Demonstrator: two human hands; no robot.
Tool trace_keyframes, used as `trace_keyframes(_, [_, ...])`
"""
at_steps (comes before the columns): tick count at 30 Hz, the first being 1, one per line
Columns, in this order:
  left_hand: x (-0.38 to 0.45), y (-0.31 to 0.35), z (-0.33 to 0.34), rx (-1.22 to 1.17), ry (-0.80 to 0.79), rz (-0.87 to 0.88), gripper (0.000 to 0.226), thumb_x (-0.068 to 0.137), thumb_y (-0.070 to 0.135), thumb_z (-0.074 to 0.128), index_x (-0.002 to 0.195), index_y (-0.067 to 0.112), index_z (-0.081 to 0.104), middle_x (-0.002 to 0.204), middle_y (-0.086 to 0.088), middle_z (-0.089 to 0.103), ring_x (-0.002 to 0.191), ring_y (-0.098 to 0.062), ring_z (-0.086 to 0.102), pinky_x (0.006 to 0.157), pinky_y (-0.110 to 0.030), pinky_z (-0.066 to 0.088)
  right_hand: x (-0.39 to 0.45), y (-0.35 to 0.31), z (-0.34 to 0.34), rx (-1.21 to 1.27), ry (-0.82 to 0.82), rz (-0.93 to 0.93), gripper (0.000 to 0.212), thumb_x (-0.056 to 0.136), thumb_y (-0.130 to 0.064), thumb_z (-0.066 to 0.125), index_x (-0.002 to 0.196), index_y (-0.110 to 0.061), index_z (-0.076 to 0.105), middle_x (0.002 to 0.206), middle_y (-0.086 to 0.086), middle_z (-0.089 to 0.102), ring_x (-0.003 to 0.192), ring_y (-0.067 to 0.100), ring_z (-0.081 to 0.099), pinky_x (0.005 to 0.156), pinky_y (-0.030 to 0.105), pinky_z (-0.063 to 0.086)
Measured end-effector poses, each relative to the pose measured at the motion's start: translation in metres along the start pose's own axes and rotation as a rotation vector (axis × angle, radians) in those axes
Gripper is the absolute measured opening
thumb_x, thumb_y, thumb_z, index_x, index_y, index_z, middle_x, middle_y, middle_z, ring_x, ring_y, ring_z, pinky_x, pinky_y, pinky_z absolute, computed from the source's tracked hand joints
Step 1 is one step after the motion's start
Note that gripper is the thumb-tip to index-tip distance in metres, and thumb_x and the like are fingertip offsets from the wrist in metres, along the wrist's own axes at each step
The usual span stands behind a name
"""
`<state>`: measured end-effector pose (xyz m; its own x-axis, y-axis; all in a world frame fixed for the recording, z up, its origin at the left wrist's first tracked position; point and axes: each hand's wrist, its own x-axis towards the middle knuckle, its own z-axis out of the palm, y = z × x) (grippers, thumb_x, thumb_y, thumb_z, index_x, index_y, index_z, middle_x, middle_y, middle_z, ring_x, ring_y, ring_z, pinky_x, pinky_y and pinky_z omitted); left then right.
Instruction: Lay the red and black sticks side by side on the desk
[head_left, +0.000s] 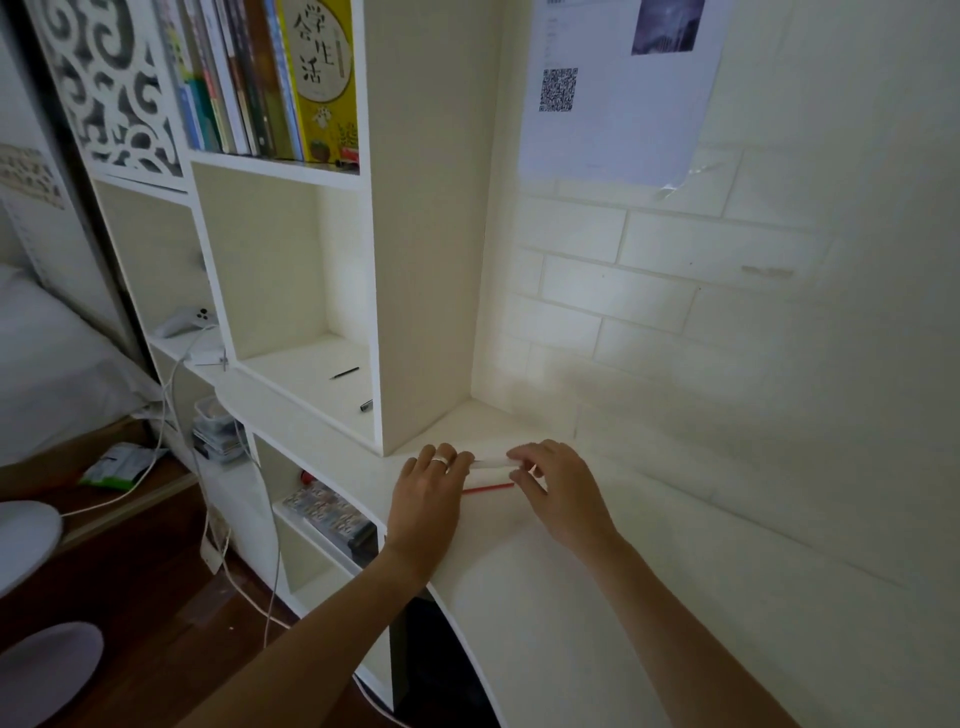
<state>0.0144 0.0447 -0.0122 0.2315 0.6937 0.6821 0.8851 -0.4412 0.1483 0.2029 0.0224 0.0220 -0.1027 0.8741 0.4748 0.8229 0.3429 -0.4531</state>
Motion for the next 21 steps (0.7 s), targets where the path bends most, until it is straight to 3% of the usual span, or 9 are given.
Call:
trace_keyframes(4, [-0.002,0.001,-0.007,0.031,-0.014,-0.142,0.032,0.081,-0.003,0.048,0.108,0.008,0.062,0.095,-0.014,0.064,0.085,-0.032,0.056,0.07,-0.041,0.05,-0.007,-0.007,0.011,-0.037,0.141,0.121,0.022,0.096,-0.014,0.061,0.117,-0.019,0.065,0.107,-0.001,0.065,0.102,0.018,0.06,0.083,0.031,0.054])
trace_keyframes(6, [-0.002,0.001,-0.008,0.056,-0.041,-0.183,0.031,0.08,-0.005,0.053,0.107,0.007,0.061,0.096,-0.015,0.063,0.086,-0.032,0.056,0.07,-0.041,0.05,-0.008,-0.013,0.021,-0.077,0.063,0.074,0.021,0.096,-0.012,0.056,0.112,-0.018,0.069,0.109,-0.001,0.066,0.107,0.02,0.058,0.086,0.032,0.053])
trace_keyframes(10, [-0.002,0.002,-0.01,0.072,-0.082,-0.242,0.035,0.076,-0.013,0.059,0.104,0.007,0.059,0.097,-0.013,0.062,0.085,-0.029,0.055,0.068,-0.038,0.05,-0.005,-0.02,0.038,-0.15,-0.128,-0.024,0.032,0.1,-0.015,0.051,0.125,-0.021,0.07,0.124,-0.003,0.068,0.117,0.018,0.054,0.097,0.027,0.044])
trace_keyframes(16, [-0.004,-0.002,-0.007,0.064,-0.125,-0.316,0.029,0.085,-0.001,0.061,0.111,0.011,0.059,0.119,-0.012,0.056,0.098,-0.026,0.054,0.08,-0.036,0.05,0.005,-0.021,0.043,-0.245,-0.131,-0.016,0.022,0.098,-0.015,0.049,0.104,-0.018,0.071,0.106,-0.001,0.067,0.106,0.02,0.056,0.086,0.03,0.046])
trace_keyframes(21, [-0.003,-0.004,-0.006,0.017,-0.091,-0.396,0.029,0.086,-0.001,0.059,0.112,0.012,0.058,0.117,-0.011,0.056,0.1,-0.028,0.053,0.08,-0.037,0.05,0.007,-0.022,0.031,-0.336,0.096,0.05,0.021,0.088,0.0,0.056,0.099,-0.016,0.063,0.096,0.001,0.064,0.094,0.025,0.059,0.077,0.033,0.043])
